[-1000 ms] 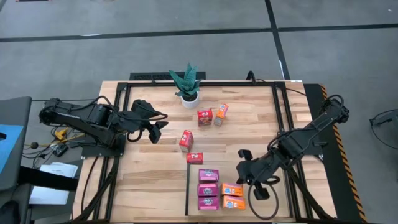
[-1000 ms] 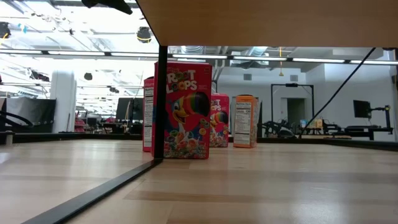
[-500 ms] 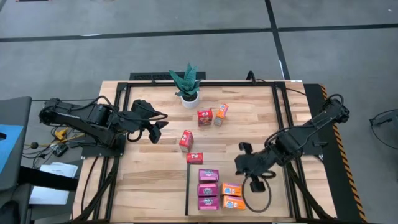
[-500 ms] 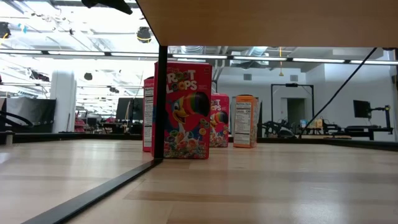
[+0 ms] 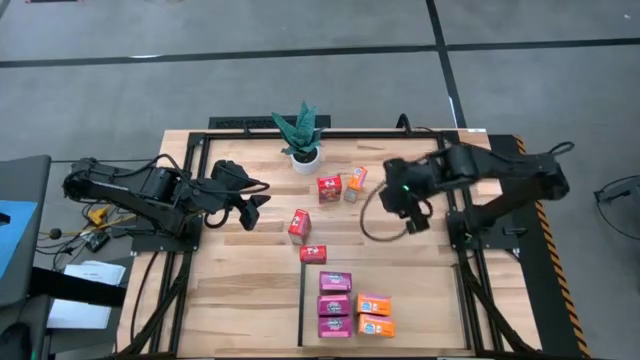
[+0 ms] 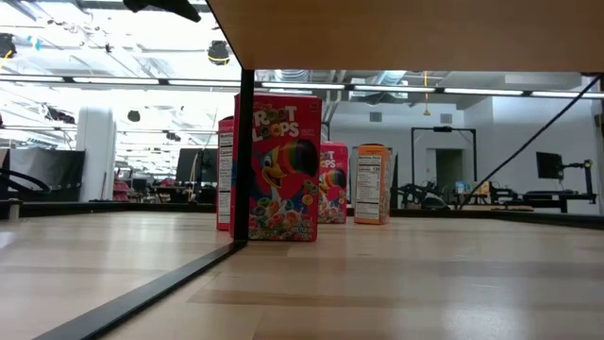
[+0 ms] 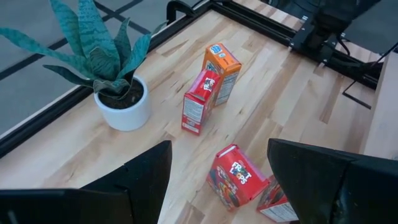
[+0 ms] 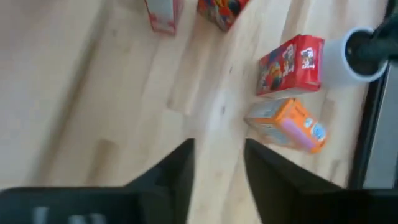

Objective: Stack cereal on shelf
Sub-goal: Put the orange cereal box on the middle top shelf

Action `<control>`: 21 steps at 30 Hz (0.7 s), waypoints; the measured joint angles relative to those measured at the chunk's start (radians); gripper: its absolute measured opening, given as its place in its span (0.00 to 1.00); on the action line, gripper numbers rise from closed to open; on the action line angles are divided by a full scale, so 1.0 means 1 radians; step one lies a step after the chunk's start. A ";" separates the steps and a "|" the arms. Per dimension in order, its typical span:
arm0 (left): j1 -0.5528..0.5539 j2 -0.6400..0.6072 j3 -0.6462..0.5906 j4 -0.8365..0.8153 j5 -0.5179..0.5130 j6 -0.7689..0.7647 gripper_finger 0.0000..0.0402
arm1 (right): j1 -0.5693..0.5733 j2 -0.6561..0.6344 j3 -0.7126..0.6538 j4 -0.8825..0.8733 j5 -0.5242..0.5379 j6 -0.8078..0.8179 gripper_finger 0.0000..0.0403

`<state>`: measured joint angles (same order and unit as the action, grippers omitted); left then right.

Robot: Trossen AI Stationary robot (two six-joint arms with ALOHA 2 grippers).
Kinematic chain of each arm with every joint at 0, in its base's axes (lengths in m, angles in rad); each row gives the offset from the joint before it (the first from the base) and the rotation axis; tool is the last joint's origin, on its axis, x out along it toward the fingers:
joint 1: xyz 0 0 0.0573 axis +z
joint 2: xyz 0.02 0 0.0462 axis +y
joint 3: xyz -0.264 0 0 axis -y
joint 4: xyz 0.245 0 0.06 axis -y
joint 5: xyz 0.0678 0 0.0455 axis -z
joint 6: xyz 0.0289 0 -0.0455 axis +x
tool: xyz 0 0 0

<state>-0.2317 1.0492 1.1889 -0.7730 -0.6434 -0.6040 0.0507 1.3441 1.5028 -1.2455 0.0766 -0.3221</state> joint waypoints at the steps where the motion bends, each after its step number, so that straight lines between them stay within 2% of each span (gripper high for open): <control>1: 0.000 0.000 0.000 0.000 0.000 -0.004 0.64 | -0.031 0.013 0.000 -0.002 -0.010 -0.050 0.50; 5: 0.000 0.000 0.000 -0.004 0.000 -0.020 0.64 | -0.140 0.091 0.000 -0.021 -0.046 -0.233 0.66; 9: 0.000 0.000 0.000 -0.011 -0.001 -0.034 0.64 | -0.200 0.181 -0.001 0.003 -0.048 -0.357 0.75; 15: 0.000 0.000 0.000 -0.037 -0.005 -0.048 0.64 | -0.251 0.300 -0.001 0.074 -0.024 -0.470 0.79; 21: 0.000 0.000 0.000 -0.058 -0.026 -0.045 0.64 | -0.272 0.317 -0.002 0.157 0.002 -0.535 0.79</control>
<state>-0.2318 1.0496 1.1889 -0.8314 -0.6689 -0.6486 -0.2211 1.6612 1.5010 -1.0887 0.0787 -0.8576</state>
